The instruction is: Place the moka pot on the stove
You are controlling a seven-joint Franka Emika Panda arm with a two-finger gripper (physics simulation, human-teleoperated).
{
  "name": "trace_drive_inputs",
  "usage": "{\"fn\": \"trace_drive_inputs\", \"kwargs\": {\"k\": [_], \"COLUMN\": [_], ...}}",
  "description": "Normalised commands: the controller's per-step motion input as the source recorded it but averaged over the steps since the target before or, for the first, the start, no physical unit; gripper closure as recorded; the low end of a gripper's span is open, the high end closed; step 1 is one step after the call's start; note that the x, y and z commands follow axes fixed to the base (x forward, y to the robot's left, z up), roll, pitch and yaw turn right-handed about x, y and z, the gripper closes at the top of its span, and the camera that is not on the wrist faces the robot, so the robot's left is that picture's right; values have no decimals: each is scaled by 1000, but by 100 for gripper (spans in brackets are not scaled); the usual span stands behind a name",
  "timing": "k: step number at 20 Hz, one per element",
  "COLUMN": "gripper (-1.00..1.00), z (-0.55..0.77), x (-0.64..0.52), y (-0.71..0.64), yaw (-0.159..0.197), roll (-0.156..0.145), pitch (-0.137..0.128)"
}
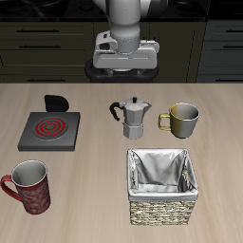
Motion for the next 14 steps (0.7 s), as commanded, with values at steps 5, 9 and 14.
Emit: {"fn": "trace_drive_inputs", "kwargs": {"k": [5, 9, 14], "gripper": [-100, -100, -100], "z": [-237, -192, -100], "x": [38, -6, -92], "y": [208, 183, 158], "yaw": [-15, -2, 49], "roll": [32, 18, -8], "pitch": [-8, -43, -101]}}
